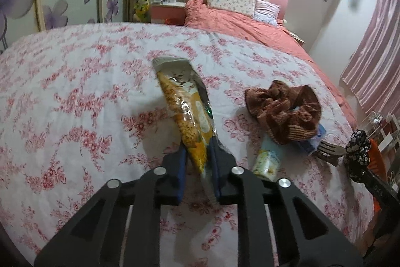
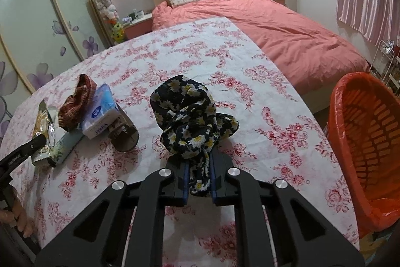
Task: Collect trash
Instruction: 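Carry floral cloth and snack bag over the orange basket and open both tools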
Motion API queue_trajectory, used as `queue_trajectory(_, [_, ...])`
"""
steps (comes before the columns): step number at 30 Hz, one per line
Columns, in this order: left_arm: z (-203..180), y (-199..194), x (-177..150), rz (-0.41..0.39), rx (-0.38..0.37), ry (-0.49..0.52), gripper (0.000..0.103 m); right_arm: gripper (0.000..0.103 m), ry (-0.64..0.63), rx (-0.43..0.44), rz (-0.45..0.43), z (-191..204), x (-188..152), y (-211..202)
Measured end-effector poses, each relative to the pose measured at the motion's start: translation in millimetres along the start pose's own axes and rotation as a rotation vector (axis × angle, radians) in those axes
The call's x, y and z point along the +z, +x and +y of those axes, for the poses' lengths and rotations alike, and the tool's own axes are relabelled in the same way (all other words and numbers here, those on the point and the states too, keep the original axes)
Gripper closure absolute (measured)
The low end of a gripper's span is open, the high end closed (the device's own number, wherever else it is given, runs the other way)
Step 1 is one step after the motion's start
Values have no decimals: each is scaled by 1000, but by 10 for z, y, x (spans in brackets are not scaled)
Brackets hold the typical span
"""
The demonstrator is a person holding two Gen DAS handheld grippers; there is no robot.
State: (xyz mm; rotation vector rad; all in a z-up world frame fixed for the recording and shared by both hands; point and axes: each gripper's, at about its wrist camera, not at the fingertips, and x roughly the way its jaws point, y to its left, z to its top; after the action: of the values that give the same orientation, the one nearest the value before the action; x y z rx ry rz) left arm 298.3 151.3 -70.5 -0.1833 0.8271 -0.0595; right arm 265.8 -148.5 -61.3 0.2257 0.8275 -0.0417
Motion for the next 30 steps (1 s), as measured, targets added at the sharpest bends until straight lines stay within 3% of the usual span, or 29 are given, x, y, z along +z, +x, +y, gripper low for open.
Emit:
queue_trajectory(3, [-81,-115,24,-19,-4,15,93,91,9,21,-24,-21,19,-122])
queue_trajectory(14, [-592,-723,63,-112,-88,78,93,91,66,56,-134,-237,81,-679])
queue_trajectory(22, [-1436,-1064,-23,-154,-235,168,93,91,138,37,-229,-597,90,-1084])
queue_trajectory(30, [-2353,-1051,-254,-117,-419,267,93,90,222,-50,-313,-1147,38,-1357])
